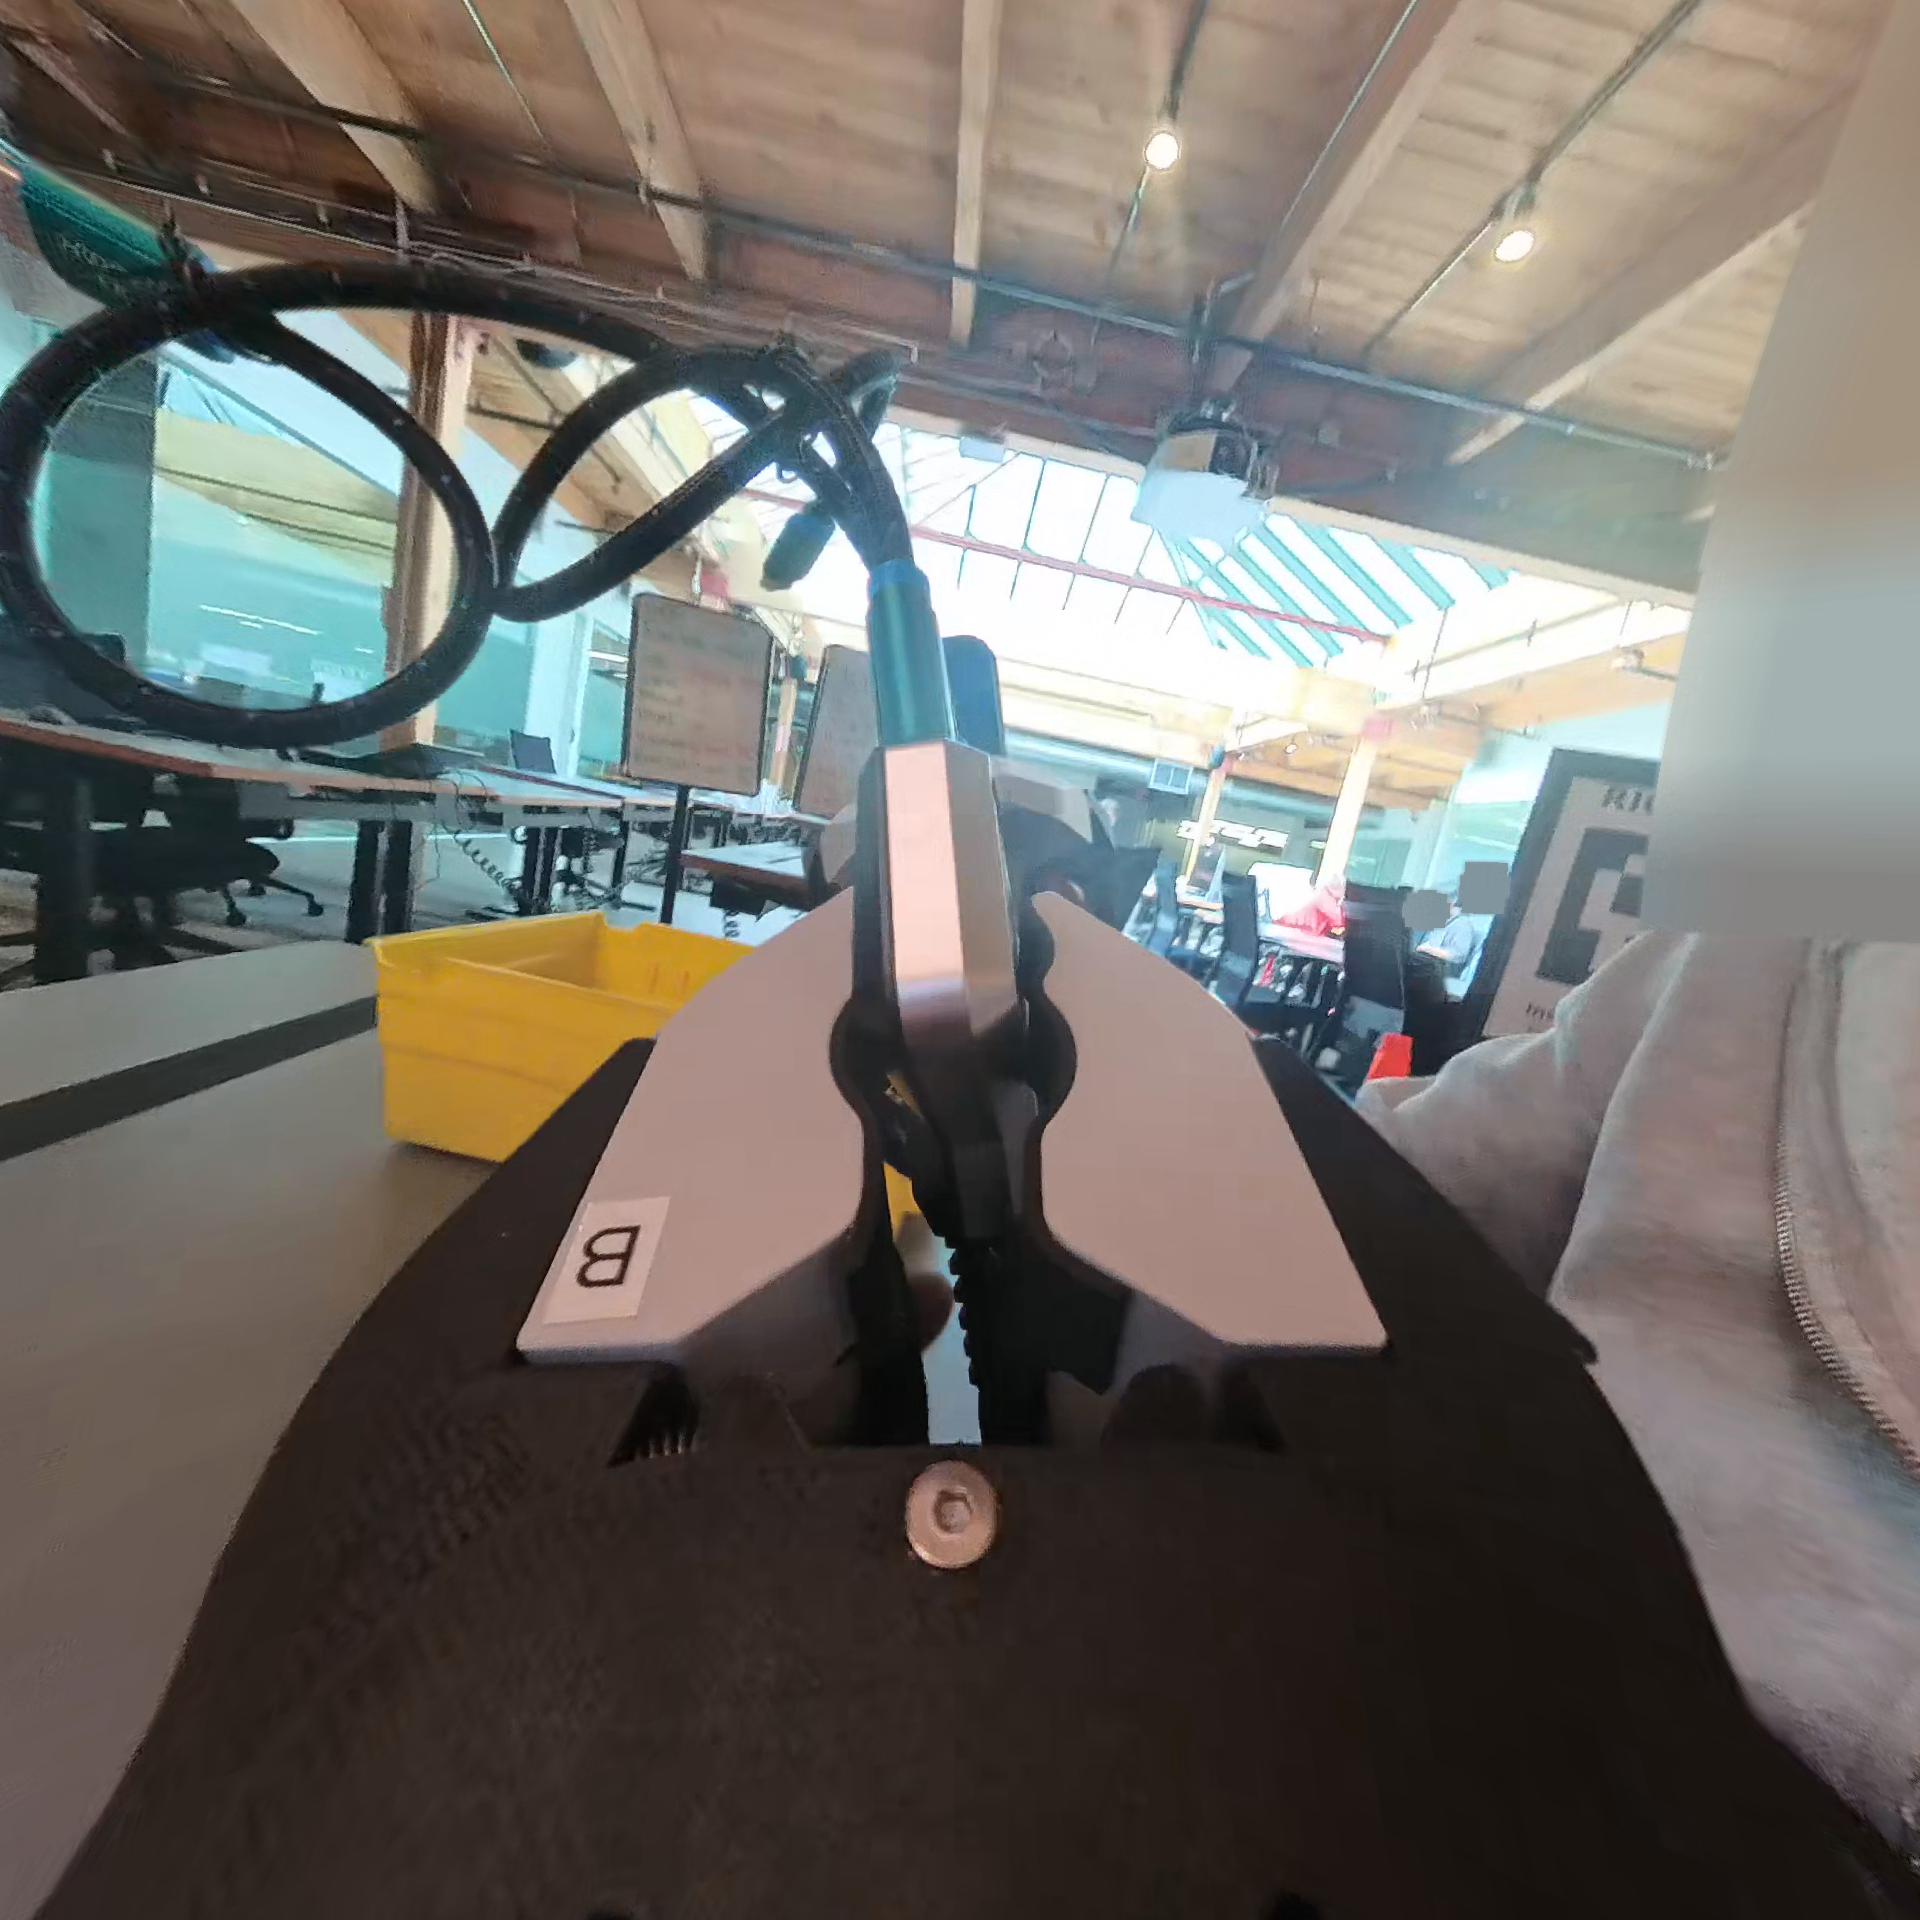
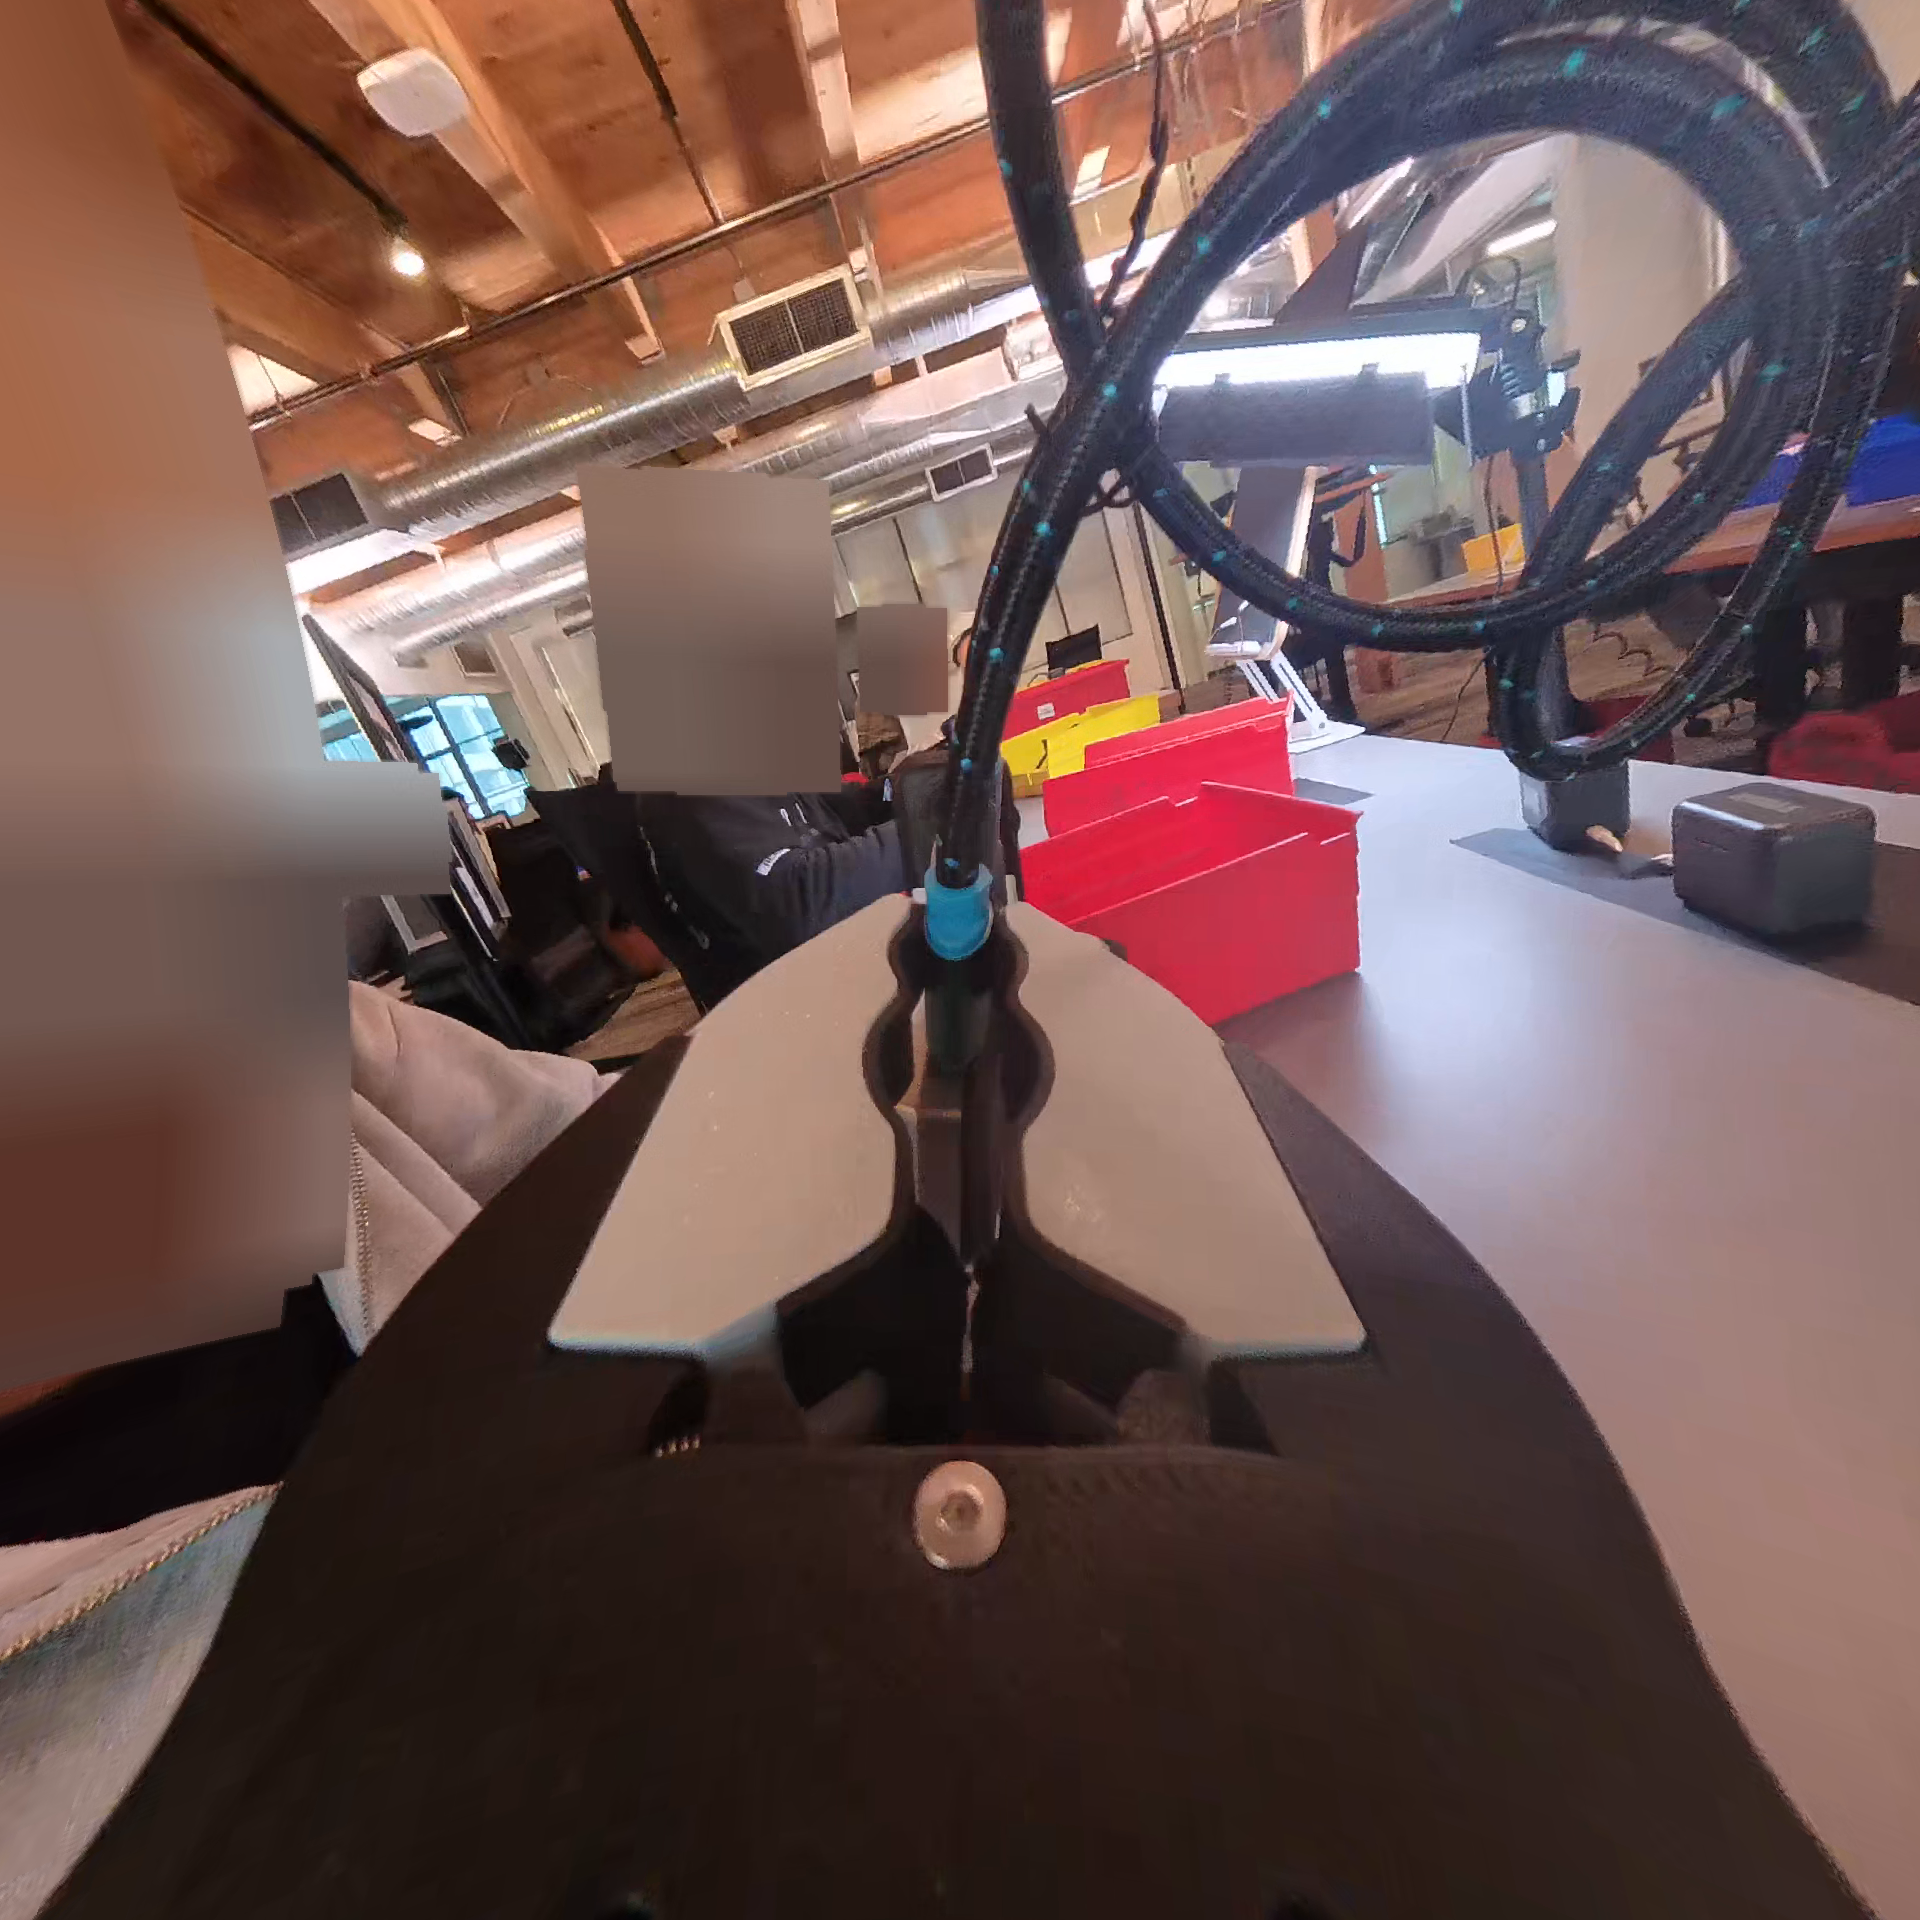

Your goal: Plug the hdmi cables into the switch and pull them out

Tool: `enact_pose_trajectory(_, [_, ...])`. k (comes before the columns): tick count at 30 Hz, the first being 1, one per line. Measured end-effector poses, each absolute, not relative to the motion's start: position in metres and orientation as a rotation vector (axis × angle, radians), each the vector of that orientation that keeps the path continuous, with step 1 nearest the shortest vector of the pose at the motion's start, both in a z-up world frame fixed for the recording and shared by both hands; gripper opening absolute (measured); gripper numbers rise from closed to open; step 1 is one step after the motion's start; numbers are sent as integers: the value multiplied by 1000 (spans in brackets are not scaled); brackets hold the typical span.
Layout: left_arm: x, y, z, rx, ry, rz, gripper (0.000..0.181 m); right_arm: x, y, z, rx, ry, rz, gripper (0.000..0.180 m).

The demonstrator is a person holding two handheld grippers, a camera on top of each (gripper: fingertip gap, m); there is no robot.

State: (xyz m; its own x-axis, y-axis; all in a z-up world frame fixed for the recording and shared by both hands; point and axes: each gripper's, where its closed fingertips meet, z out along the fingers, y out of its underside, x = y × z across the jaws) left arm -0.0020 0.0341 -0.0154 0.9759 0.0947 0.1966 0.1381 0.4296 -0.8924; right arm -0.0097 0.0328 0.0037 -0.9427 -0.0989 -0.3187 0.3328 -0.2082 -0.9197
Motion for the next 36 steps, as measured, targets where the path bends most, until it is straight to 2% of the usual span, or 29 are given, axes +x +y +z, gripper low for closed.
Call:
enact_pose_trajectory(4, [-4, 43, -28, -1180, -221, 67, 25, -13, 40, -6, 292, 1700, -2249, 11])
enact_pose_trajectory(9, [-7, 44, -39, -1214, -299, -108, 22, -19, 39, -15, 328, 1707, -2239, 11])
enact_pose_trajectory(24, [-11, 45, -41, -1283, -349, -77, 22, -27, 41, -15, 370, 1702, -2293, 10])
enact_pose_trajectory(26, [-8, 47, -53, -1367, -324, -54, 21, -38, 60, 6, 431, 1520, -2424, 11])
enact_pose_trajectory(28, [-6, 45, -106, -1625, -302, 96, 22, -69, 131, 50, 536, 1171, -2619, 11])
enact_pose_trajectory(31, [6, 50, -88, -1437, -308, -93, 21, -67, 155, 55, 532, 1582, -2738, 12])
enact_pose_trajectory(36, [-4, 40, -70, -1307, -279, -4, 22, -53, 153, 54, 491, 2066, -2626, 12])
